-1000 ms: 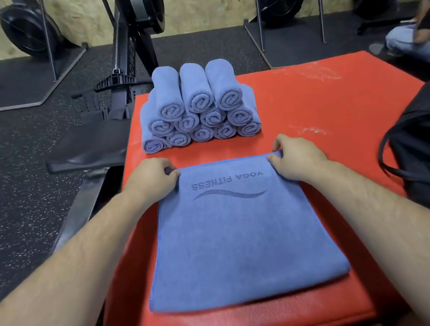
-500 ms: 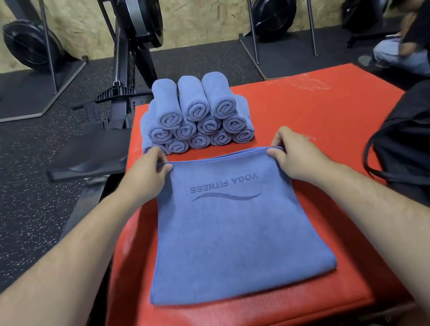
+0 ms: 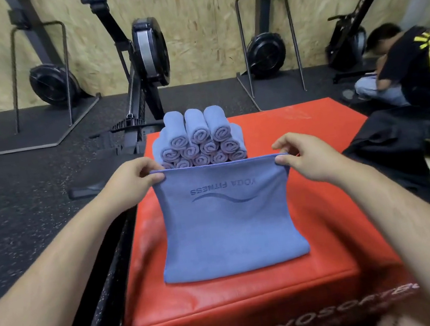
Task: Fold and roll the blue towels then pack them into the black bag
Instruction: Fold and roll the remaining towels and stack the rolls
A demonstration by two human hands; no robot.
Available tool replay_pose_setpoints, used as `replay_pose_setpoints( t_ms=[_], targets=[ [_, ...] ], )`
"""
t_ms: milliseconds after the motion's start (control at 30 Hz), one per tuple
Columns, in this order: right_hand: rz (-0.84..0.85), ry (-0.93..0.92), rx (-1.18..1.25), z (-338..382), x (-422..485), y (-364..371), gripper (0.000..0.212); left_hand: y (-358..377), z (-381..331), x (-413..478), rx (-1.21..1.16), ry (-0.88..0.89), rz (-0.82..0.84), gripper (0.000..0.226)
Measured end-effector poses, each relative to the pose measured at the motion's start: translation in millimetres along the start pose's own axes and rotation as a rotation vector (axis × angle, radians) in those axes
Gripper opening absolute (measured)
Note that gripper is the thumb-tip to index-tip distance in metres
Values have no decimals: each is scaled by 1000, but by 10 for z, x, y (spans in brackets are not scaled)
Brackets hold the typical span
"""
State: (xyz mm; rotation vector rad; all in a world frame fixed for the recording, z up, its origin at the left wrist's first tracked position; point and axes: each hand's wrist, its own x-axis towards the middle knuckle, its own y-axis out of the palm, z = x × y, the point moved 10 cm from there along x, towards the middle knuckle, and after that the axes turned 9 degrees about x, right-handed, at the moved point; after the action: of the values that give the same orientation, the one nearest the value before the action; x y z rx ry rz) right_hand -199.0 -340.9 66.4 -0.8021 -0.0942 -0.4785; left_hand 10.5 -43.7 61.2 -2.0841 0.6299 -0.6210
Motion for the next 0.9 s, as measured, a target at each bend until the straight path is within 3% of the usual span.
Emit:
replay_pose_setpoints(
  t_ms=[133,233,333,467,733,900],
  targets=[
    [154,2,63,286,-319,-214,8,-281,-173,-274,-184,-11,146,8],
    [152,13,85,545,-390,-449,5,-485,-373,-347,-256,-52,166,13],
    [109,18,64,793,-299,-641,6,-732,-568,-298,-216,-71,78,9],
    [37,56,109,972,-70,-803,7,-942,-674,-117,-328,-83,18,5],
    [-254,-7,66,1257,179,-1155,12,-1341,-808,106,-387,-50,-160,7],
    [-286,-30,-2,1201,8,-1062,10,-1191,-685,-7,-334,-43,-154,4]
  ],
)
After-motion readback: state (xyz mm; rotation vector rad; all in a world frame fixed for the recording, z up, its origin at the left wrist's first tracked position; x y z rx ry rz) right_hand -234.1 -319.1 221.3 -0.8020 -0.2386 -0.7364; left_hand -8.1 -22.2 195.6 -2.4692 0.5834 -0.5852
